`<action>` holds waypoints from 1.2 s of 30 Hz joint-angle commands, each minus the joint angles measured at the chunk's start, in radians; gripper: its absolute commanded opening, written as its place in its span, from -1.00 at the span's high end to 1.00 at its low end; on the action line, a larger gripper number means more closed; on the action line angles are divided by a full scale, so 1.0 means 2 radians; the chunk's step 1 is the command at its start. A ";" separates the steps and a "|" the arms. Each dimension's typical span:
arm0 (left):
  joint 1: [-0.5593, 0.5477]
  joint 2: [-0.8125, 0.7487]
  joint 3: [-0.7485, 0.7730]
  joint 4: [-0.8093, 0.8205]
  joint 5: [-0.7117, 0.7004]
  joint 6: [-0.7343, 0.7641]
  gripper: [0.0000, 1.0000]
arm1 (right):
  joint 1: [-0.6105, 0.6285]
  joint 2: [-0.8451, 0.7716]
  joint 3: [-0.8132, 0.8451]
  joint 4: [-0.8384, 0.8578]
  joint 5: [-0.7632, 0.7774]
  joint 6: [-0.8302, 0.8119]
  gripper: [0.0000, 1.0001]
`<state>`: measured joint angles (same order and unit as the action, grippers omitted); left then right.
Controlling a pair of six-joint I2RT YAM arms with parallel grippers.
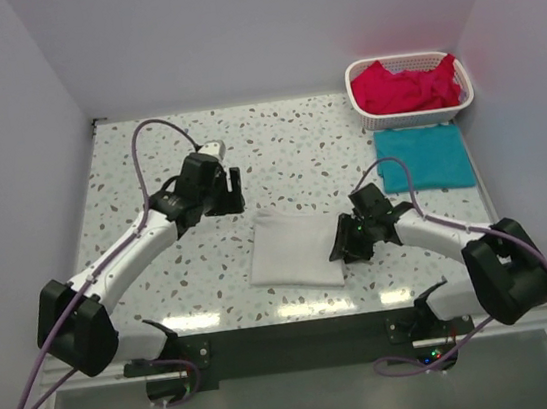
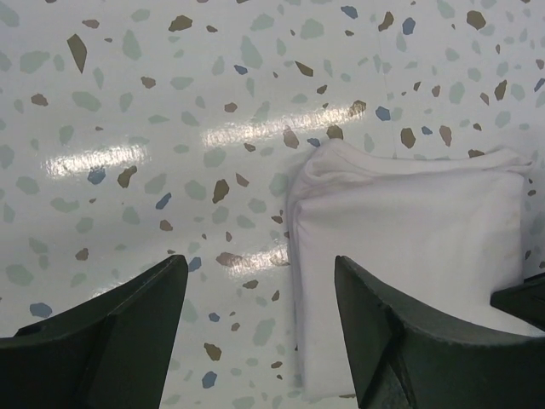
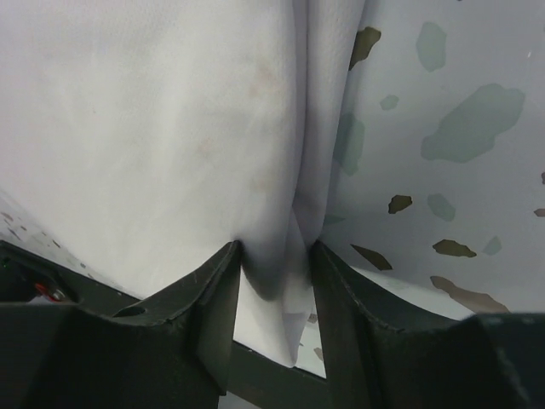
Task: Fold and stack the t-shirts
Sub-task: Fold the tshirt
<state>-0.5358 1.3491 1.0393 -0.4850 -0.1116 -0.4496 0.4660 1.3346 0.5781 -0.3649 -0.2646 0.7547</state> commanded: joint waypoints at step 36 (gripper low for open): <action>-0.302 0.157 0.079 0.044 -0.200 0.169 -0.41 | -0.123 0.065 0.144 -0.051 0.098 -0.096 -0.57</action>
<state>-1.0779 1.6009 1.1069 -0.4152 -0.4145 -0.1894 0.2829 1.5379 0.9142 -0.3859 -0.1101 0.6147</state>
